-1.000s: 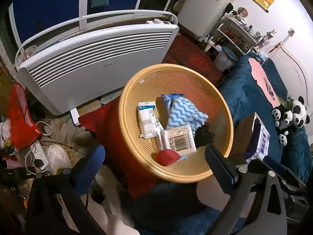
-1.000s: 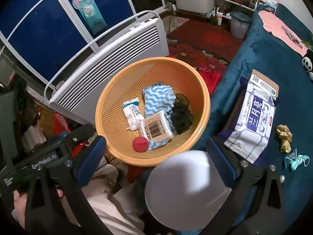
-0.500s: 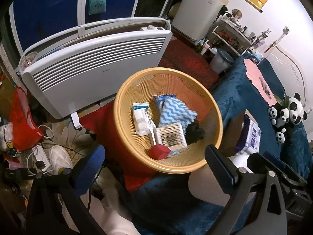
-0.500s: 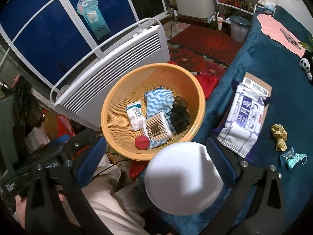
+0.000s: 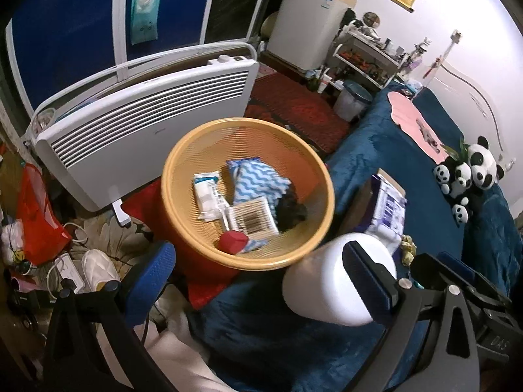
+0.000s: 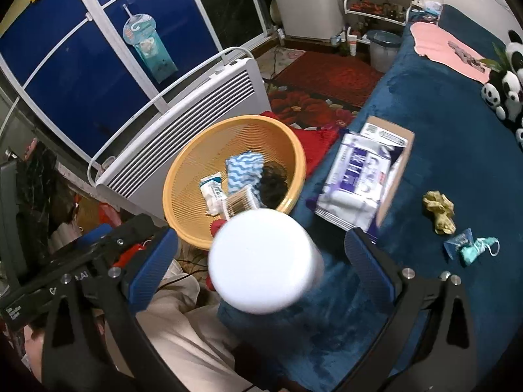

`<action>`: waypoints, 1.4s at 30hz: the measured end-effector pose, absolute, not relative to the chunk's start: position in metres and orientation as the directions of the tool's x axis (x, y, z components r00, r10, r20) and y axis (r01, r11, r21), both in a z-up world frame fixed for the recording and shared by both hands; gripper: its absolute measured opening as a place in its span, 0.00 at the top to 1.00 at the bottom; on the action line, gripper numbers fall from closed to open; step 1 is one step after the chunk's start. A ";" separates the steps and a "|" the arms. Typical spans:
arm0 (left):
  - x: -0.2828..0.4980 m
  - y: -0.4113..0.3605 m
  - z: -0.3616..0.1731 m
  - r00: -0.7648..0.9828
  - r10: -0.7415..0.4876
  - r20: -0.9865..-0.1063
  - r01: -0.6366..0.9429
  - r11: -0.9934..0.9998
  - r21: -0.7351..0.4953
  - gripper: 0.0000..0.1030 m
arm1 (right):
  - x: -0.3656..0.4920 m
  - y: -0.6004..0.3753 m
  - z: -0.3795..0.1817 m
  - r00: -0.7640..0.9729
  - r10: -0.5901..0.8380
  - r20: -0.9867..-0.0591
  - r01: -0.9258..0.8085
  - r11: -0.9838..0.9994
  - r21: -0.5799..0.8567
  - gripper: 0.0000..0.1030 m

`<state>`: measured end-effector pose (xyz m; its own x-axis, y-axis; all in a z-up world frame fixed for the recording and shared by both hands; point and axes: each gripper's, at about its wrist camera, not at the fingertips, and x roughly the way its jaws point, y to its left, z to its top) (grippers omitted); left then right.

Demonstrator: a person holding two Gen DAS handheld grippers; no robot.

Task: Organize soft objects
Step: 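Move both open tools away from the basket toward the items on the bed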

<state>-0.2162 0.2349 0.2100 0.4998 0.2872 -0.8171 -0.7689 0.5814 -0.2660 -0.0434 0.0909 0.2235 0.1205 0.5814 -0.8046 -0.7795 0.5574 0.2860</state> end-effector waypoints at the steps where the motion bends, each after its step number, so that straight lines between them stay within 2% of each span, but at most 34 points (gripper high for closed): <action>1: -0.213 0.229 0.212 0.502 0.287 -0.816 -0.763 0.590 -0.262 0.01 | -0.042 0.086 0.224 0.125 0.583 -0.803 -0.777 0.561 0.286 0.00; 23: -0.162 0.139 0.226 0.523 0.265 -0.810 -0.665 0.721 -0.194 0.01 | -0.006 -0.011 0.219 0.185 0.599 -0.779 -0.689 0.644 0.331 0.00; 42: -0.114 0.065 0.215 0.523 0.200 -0.829 -0.554 0.818 -0.153 0.01 | 0.024 -0.098 0.201 0.245 0.574 -0.781 -0.577 0.734 0.358 0.00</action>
<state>-0.1138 0.0653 0.2154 0.5227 0.1996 -0.8288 -0.5545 0.8181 -0.1527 0.0241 -0.0976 0.2013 0.2453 0.5745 -0.7809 -0.5772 0.7337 0.3585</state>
